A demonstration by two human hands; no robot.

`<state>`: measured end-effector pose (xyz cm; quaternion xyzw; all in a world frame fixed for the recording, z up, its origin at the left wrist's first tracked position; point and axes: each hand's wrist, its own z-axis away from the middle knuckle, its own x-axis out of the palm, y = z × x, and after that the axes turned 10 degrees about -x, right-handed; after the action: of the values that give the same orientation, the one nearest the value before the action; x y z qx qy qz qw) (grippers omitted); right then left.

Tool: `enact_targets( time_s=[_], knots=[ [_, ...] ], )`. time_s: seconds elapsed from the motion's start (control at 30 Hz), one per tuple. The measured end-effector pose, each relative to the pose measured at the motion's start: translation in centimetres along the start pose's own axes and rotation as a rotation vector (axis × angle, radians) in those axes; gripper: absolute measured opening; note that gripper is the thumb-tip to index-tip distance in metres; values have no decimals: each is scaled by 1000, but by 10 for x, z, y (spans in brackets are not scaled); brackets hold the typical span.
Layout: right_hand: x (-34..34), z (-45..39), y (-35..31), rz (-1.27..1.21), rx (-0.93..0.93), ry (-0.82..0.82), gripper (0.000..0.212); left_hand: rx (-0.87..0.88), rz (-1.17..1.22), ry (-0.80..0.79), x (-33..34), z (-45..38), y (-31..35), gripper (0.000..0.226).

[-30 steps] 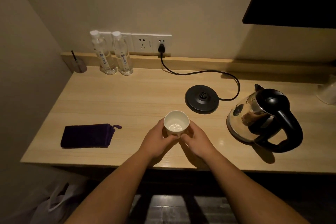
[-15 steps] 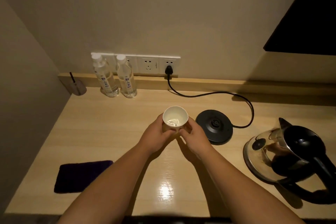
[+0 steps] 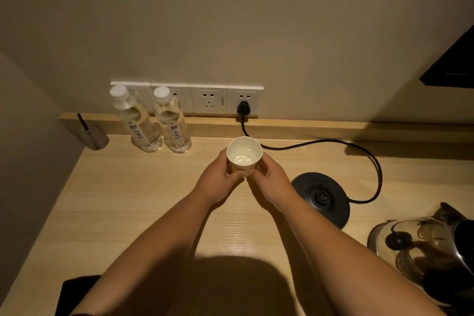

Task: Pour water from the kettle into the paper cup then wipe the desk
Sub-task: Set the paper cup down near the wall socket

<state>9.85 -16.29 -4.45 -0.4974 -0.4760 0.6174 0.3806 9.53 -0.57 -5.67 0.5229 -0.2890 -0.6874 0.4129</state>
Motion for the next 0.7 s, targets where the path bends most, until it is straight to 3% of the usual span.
enact_targets(
  time_s=[0.33,0.7],
  knots=[
    [0,1,4,48,16,-34,56,0,-61,-5,-1,0,0,71],
    [-9,20,-1,230,93,-81,76,-33,-108,-20,-3,17,-13,81]
  ],
)
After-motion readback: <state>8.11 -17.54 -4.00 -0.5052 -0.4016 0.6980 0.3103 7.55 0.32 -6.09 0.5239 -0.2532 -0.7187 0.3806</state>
